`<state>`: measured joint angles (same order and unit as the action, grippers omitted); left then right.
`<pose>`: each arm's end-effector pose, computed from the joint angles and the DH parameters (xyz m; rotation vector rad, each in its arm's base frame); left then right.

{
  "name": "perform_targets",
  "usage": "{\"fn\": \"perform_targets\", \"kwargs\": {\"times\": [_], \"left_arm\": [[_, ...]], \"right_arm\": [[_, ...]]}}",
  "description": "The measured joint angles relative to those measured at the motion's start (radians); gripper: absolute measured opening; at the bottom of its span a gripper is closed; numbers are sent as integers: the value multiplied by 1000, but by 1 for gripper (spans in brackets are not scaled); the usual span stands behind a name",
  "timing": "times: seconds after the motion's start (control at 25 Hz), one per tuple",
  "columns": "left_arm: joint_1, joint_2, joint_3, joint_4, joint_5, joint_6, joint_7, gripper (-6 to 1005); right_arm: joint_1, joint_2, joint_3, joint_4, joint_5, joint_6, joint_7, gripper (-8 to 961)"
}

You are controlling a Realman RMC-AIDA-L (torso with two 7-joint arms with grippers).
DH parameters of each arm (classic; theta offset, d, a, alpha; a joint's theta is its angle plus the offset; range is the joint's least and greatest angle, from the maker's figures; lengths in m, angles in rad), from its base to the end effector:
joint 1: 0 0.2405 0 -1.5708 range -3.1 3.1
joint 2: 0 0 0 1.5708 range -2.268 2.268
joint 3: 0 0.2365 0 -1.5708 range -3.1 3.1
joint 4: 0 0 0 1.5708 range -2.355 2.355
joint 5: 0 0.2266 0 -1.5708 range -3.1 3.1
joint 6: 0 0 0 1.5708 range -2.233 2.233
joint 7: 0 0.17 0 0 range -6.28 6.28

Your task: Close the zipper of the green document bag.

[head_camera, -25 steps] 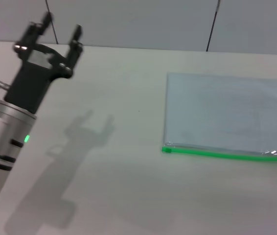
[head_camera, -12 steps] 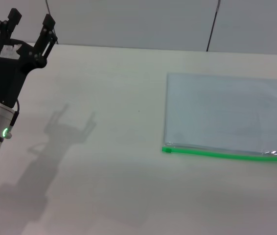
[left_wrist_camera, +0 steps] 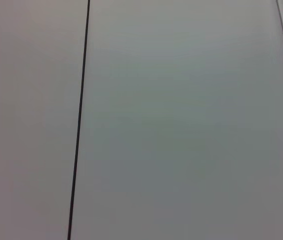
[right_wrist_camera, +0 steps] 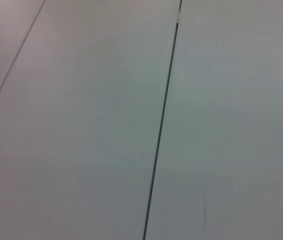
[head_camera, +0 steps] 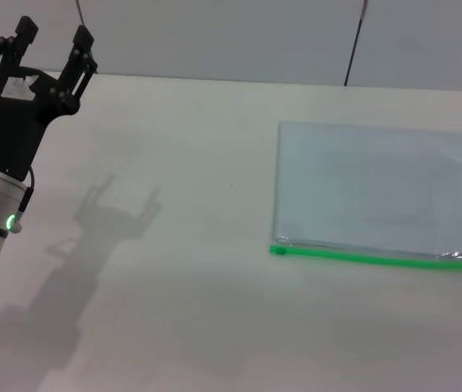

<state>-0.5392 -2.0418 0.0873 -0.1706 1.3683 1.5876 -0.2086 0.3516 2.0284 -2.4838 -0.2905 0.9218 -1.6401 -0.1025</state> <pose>-0.2616 0.3494 0.0137 -1.5421 -0.2965 -1.0598 0.2592 0.3130 0.0188 -1.4903 0.0167 0.9181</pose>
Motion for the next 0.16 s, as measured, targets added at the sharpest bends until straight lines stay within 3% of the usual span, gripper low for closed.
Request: {"fn": "perform_targets", "kwargs": {"times": [0.16], "left_arm": [[0,0,0,-3,0,0,0,775]], "right_arm": [[5,0,-16,1,0,1,0,880]]}}
